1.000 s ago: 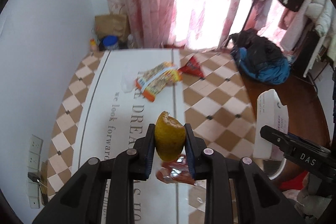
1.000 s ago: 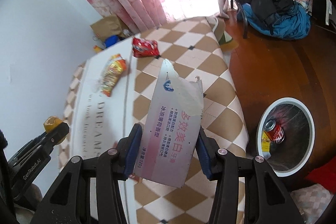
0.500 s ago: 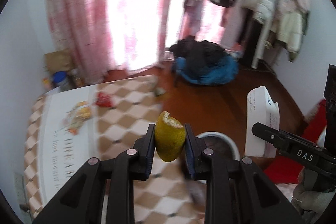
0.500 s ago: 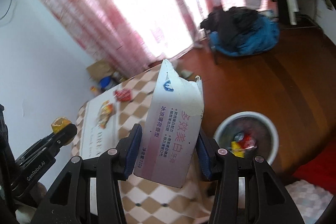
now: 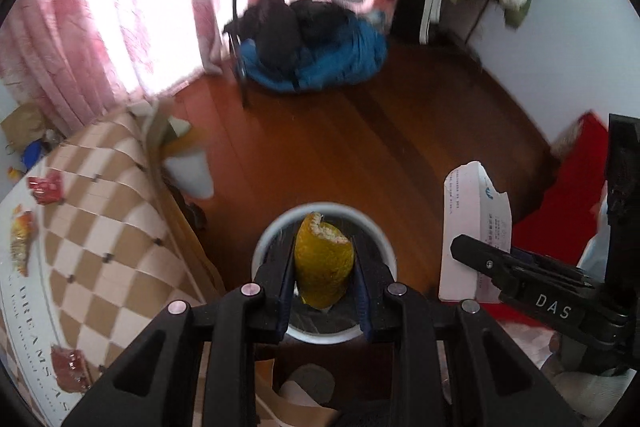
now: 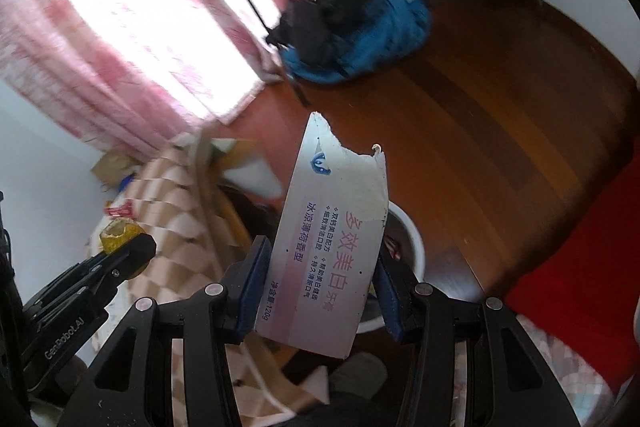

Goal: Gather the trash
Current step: 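Carry the packet and lemon over the white bin and open both tools, then move both tools back from the bin to the table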

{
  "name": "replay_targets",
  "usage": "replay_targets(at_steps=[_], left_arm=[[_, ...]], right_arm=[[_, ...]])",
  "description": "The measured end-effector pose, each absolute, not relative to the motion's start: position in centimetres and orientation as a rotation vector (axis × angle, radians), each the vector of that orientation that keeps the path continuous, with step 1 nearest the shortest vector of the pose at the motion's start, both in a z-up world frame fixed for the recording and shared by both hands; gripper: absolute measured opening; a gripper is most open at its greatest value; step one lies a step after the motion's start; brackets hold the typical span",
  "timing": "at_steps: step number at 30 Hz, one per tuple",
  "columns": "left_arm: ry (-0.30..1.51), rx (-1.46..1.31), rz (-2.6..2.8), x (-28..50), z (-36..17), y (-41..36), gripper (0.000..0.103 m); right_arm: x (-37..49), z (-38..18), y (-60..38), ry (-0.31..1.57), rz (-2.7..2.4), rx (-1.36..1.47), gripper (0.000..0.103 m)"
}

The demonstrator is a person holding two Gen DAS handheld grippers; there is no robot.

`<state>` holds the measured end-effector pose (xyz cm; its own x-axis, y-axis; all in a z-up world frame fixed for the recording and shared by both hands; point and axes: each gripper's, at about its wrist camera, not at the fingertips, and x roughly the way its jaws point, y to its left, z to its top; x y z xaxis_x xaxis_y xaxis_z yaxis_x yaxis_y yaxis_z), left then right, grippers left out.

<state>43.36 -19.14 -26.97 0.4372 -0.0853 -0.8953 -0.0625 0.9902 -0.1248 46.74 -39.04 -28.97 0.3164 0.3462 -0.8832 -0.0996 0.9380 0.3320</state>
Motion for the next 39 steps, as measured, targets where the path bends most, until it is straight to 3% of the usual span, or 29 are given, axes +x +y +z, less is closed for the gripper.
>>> replay_targets(at_steps=[7, 14, 17, 20, 22, 24, 25, 28, 39], left_arm=[[1.251, -0.134, -0.021, 45.9, -33.2, -20.8, 0.023], [1.337, -0.168, -0.004, 47.0, -36.8, -20.3, 0.028], [1.350, -0.167, 0.018, 47.3, -37.4, -19.9, 0.037], [1.346, -0.175, 0.050, 47.1, -37.3, -19.3, 0.066], [1.339, -0.176, 0.064, 47.1, -37.2, -18.9, 0.084], [1.334, -0.172, 0.086, 47.1, -37.0, -18.6, 0.093], [1.334, -0.171, 0.093, 47.1, -36.9, -18.5, 0.097], [1.326, -0.146, 0.116, 46.7, -36.6, -18.4, 0.098], [1.287, -0.122, 0.124, 45.1, -34.3, -18.7, 0.100]], right_arm=[[48.9, -38.4, -41.6, 1.385, 0.234, 0.283, 0.052], [50.6, -44.3, -41.0, 1.478, 0.233, 0.302, 0.052], [51.4, -45.8, -40.2, 1.505, 0.244, 0.276, 0.056], [51.9, -46.5, -39.7, 1.516, 0.210, 0.204, 0.060], [52.0, -46.7, -39.6, 1.515, 0.179, 0.167, 0.070], [52.1, -46.5, -39.8, 1.512, 0.158, 0.141, 0.092], [52.0, -46.3, -39.9, 1.510, 0.141, 0.121, 0.095], [51.6, -45.6, -40.3, 1.498, 0.099, 0.059, 0.103], [49.4, -41.5, -41.1, 1.437, 0.039, -0.017, 0.103]])
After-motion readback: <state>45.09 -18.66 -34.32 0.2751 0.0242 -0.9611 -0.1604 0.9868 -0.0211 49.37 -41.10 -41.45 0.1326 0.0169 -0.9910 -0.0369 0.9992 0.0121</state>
